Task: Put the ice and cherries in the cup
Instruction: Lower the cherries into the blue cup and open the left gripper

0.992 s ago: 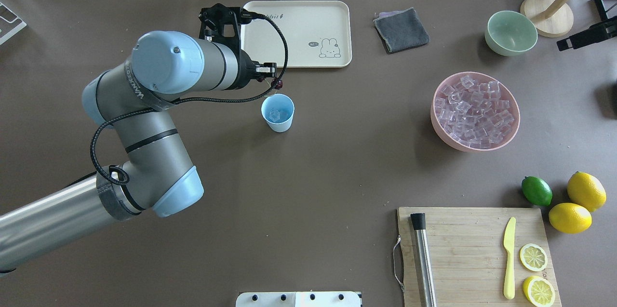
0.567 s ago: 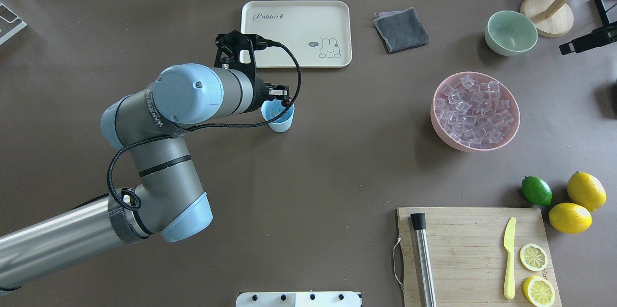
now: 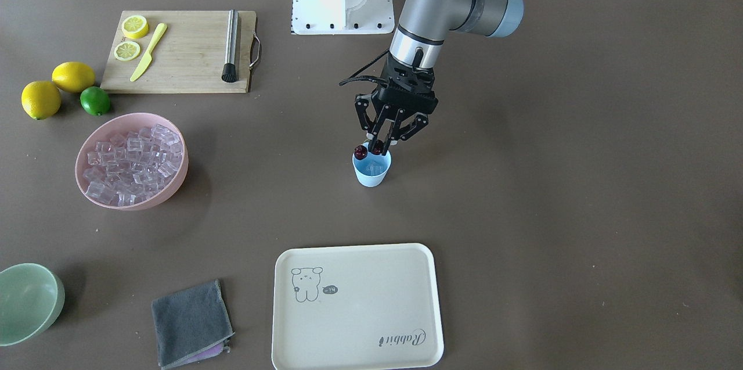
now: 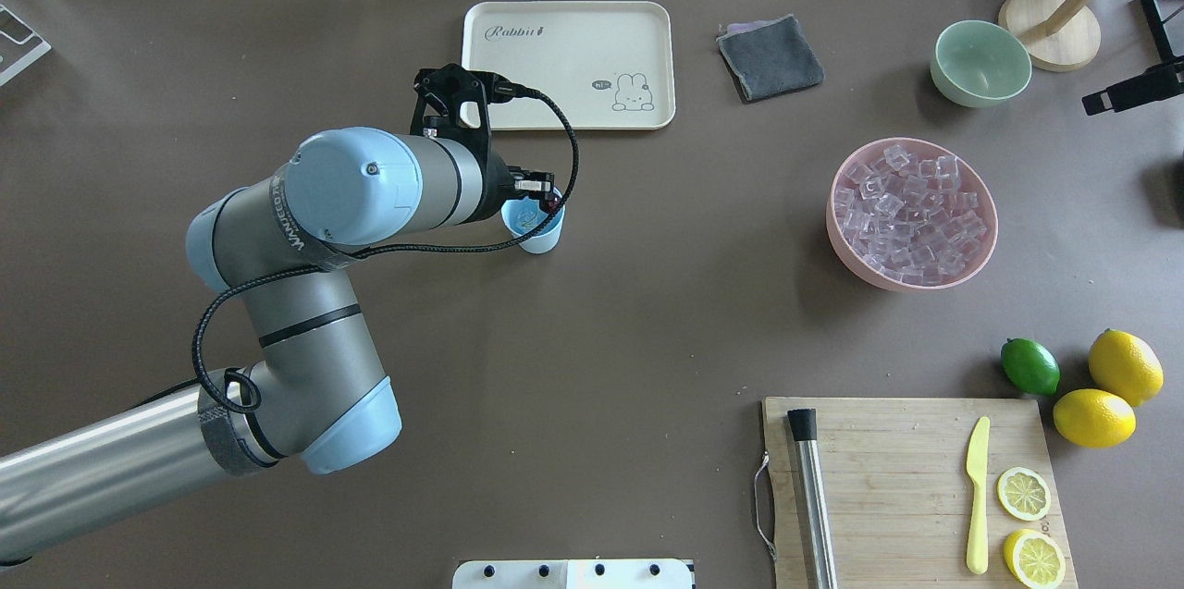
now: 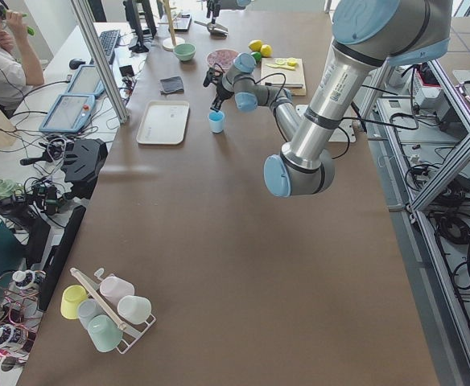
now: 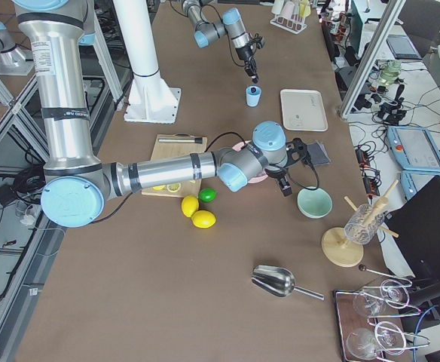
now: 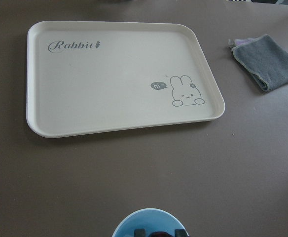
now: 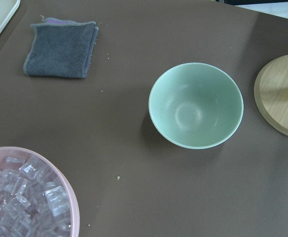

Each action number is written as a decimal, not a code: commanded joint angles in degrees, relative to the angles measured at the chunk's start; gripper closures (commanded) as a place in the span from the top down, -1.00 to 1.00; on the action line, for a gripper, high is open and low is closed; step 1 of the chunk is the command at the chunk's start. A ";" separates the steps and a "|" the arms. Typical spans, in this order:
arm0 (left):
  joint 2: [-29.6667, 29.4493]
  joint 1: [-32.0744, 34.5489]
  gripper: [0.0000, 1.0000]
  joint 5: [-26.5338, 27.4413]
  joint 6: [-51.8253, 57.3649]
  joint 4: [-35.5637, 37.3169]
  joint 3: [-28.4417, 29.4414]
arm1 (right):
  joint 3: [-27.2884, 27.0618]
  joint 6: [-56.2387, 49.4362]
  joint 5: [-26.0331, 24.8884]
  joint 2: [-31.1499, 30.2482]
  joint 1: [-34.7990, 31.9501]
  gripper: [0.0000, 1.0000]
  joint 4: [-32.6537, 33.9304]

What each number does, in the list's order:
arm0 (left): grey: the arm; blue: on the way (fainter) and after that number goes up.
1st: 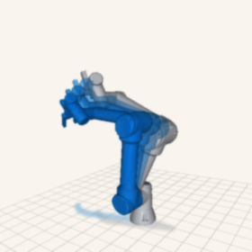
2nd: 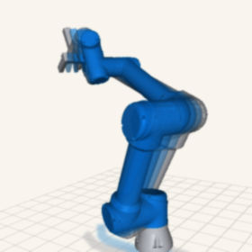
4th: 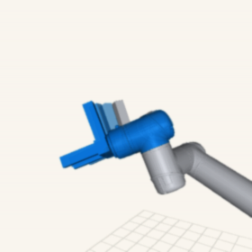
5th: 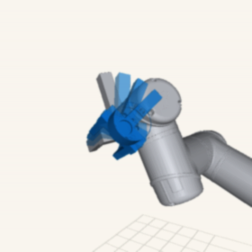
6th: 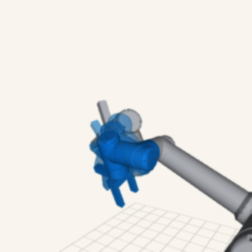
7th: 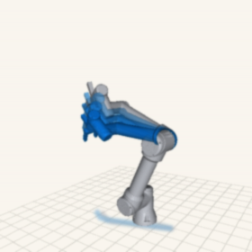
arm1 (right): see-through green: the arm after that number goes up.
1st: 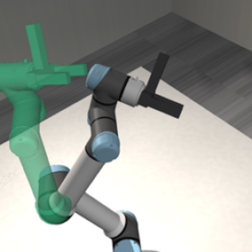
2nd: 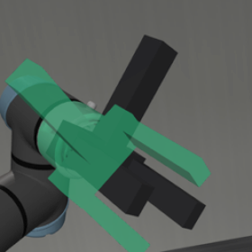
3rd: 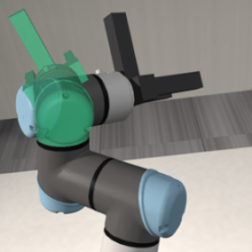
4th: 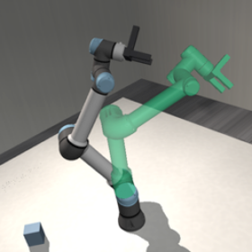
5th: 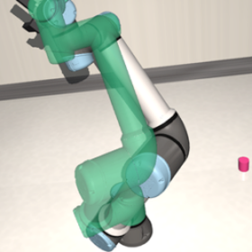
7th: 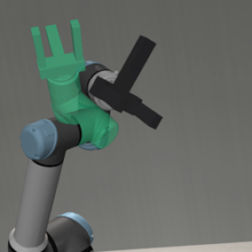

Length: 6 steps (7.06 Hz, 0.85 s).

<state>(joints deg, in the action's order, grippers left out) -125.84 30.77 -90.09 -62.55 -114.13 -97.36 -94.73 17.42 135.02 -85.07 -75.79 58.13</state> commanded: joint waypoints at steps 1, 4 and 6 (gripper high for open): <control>1.47 0.00 -1.00 0.08 1.47 -0.04 -0.72 | -0.63 0.07 0.07 -0.71 -0.06 1.00 -0.03; 1.56 -0.09 0.93 0.53 2.35 -1.00 -0.02 | -0.81 0.07 -0.02 -0.63 -0.06 1.00 -0.03; 3.57 0.69 0.96 0.53 6.44 -3.20 -1.07 | -0.81 0.07 -0.02 -0.28 -0.06 1.00 0.05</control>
<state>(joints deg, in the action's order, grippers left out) -123.37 30.95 -89.62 -58.94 -116.52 -97.79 -95.56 17.45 135.00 -85.48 -75.85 58.11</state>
